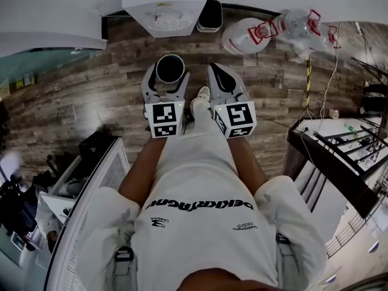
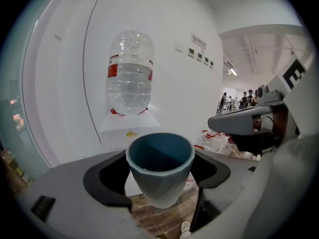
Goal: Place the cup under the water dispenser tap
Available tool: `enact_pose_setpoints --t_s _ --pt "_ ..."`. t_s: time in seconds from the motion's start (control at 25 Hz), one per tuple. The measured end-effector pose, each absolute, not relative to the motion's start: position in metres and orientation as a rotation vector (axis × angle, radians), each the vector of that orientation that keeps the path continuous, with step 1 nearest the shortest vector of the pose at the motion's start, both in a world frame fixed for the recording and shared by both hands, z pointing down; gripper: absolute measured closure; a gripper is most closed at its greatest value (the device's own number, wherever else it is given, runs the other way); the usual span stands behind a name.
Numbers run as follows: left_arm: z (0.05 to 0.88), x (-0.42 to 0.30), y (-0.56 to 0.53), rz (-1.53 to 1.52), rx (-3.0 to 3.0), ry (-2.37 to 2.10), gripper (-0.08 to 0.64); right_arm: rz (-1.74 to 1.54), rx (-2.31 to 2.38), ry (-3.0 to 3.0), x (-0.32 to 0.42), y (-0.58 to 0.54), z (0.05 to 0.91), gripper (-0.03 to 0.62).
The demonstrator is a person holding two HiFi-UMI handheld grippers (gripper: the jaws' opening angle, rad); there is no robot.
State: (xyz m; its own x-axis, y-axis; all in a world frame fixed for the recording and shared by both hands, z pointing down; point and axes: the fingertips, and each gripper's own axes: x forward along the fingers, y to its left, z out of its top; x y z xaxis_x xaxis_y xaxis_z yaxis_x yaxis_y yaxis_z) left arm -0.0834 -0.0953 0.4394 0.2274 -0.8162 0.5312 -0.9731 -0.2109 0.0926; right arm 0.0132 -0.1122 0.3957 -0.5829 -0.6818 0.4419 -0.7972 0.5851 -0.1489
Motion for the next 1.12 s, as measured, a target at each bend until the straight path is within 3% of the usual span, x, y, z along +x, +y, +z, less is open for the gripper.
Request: enact_pose_setpoints --t_s 1.12 --pt "0.595 -0.069 -0.190 0.518 1.999 -1.710 0.195 0.549 1.266 -2.445 0.047 -0.192 0.520 0.594"
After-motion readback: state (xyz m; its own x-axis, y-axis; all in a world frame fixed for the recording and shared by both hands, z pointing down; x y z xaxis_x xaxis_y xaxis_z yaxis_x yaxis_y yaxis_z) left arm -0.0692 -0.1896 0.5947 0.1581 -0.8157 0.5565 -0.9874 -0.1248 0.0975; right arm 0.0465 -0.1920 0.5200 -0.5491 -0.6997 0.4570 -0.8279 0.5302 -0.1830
